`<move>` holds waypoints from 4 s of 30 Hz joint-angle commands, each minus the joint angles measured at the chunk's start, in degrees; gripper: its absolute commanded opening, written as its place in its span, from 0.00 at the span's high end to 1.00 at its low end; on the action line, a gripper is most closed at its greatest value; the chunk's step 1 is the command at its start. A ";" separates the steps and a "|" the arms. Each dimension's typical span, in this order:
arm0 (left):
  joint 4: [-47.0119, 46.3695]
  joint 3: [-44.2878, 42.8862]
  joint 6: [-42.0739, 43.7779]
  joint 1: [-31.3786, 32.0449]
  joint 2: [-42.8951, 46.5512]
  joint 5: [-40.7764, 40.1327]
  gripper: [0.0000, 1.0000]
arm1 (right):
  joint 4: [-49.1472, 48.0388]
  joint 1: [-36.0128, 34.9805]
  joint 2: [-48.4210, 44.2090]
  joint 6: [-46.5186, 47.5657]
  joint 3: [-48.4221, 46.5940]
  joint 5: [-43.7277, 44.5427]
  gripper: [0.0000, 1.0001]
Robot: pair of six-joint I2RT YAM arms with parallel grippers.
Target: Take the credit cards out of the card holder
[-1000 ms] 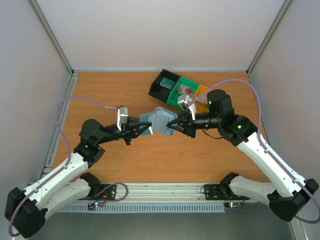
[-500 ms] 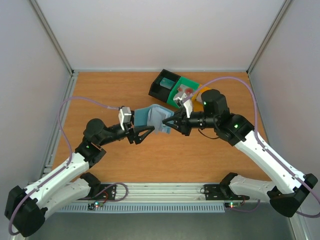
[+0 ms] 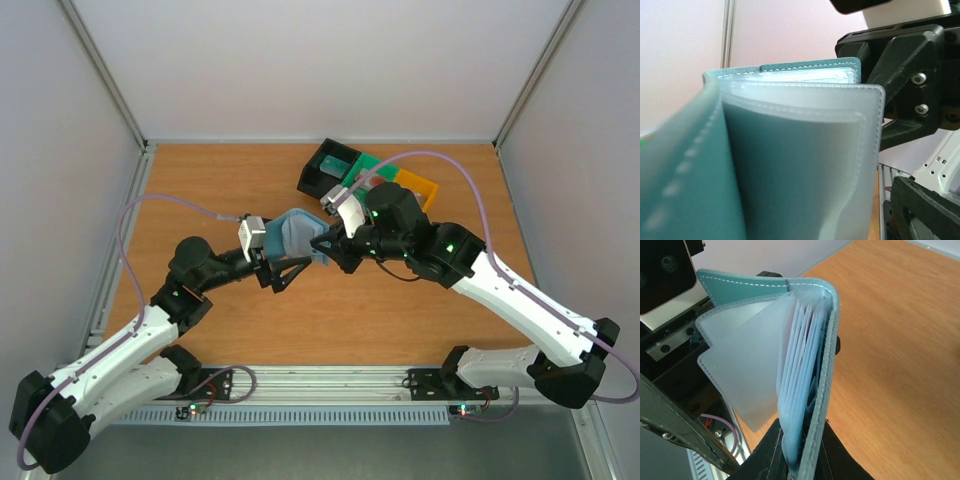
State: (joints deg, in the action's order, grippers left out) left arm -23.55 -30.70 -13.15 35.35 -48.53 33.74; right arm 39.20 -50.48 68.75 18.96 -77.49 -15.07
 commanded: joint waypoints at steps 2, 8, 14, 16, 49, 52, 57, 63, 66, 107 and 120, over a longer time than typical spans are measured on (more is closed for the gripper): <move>-2.15 0.38 3.30 0.16 0.25 -2.47 0.08 | 0.74 -3.21 1.14 2.16 -3.94 2.73 0.99; -3.58 1.65 0.58 -0.35 2.38 0.20 0.69 | 2.42 -1.38 -3.44 5.44 -2.45 0.60 0.99; -3.52 1.33 -1.74 -0.71 2.66 1.86 1.00 | 5.41 -0.06 -5.22 9.20 -2.23 -9.06 0.99; -3.38 1.12 -2.21 -0.97 2.56 2.00 1.00 | 5.55 0.01 -6.14 10.57 -1.84 -11.57 0.97; -6.50 1.57 -5.41 -1.34 2.83 7.92 1.00 | 5.69 7.04 -8.16 13.64 4.85 -12.04 0.66; -6.60 1.52 -5.40 -1.34 2.82 8.24 1.00 | 4.73 7.44 -8.06 12.34 4.83 -12.22 0.70; -6.63 1.52 -5.40 -1.34 2.78 8.66 1.00 | 2.86 7.50 -8.47 10.81 6.01 -10.14 0.73; -6.86 1.56 -5.56 -1.34 2.75 9.16 1.00 | 0.13 7.50 -7.15 9.04 6.21 -11.61 0.72; -6.78 1.61 -5.57 -1.39 2.79 9.09 1.00 | -0.95 7.50 -5.84 8.64 5.84 -13.12 0.70; -9.07 1.67 4.60 6.02 1.05 11.79 0.49 | 22.54 3.58 17.57 -6.21 -18.10 21.41 0.99; 5.46 -0.85 0.31 6.57 -1.73 -14.85 0.67 | 11.62 2.09 10.55 2.44 -10.93 0.75 0.99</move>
State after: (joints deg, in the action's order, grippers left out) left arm -22.52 -30.02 -13.21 43.55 -51.24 27.33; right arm 57.32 -48.14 85.86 15.75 -91.92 -3.31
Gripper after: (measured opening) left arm 0.341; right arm 0.116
